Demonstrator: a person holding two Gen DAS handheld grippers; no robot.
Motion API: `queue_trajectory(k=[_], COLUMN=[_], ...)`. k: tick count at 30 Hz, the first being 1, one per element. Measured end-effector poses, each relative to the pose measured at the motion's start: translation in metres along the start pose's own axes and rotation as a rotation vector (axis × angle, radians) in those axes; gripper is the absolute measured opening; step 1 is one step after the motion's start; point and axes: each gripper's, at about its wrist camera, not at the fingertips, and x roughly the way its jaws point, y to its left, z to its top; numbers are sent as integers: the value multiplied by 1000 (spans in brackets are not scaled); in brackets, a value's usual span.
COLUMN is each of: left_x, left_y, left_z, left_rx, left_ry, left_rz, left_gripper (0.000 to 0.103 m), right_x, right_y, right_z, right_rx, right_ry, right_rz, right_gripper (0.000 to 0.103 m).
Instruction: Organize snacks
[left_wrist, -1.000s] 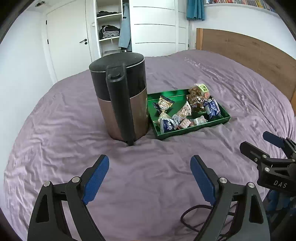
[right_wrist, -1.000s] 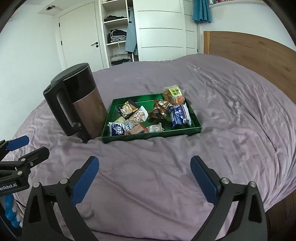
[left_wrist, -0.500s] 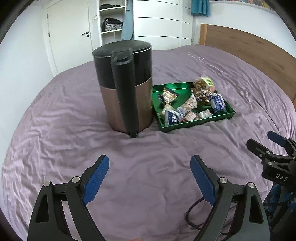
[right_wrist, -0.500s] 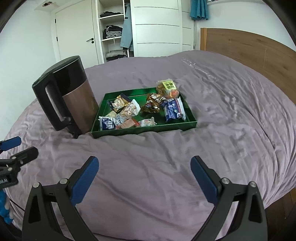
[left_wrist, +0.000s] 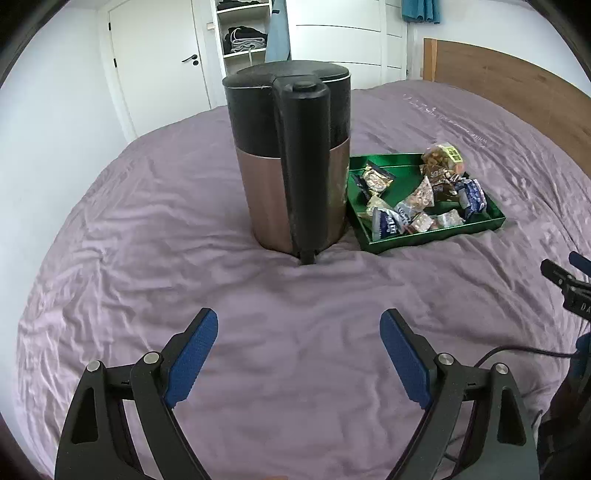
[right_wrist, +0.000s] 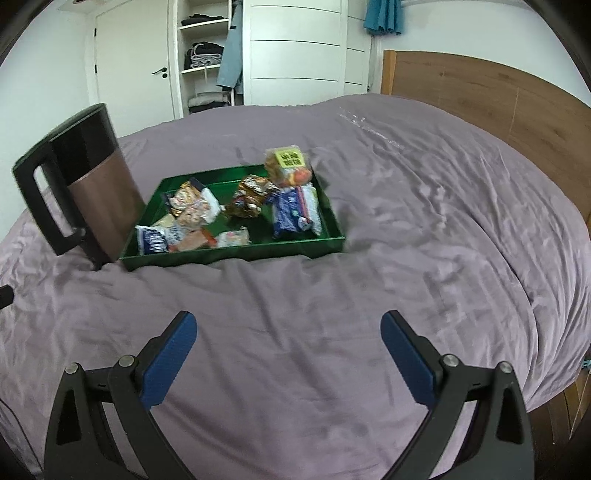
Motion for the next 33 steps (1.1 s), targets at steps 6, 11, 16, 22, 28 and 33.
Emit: queue_trajectory(k=[6, 11, 16, 22, 28, 33], left_x=[10, 13, 17, 18, 16, 16], left_y=[5, 5, 4, 3, 0, -3], left_z=[-1, -1, -2, -2, -3, -3], left_rx=[-12, -11, -4, 0, 11, 15], left_ry=[27, 35, 48, 49, 41, 40], left_rz=[-3, -8, -20, -24, -27, -27], left_gripper=[86, 86, 86, 86, 86, 86], right_x=[11, 16, 20, 23, 24, 24], right_y=[-14, -15, -13, -12, -10, -9], right_z=[0, 0, 0, 0, -1, -1], right_rx=[23, 16, 10, 7, -3, -3], right_ry=[9, 14, 20, 26, 29, 29], right_rz=[-6, -1, 11, 15, 19, 18], right_gripper=[103, 103, 103, 103, 103, 103])
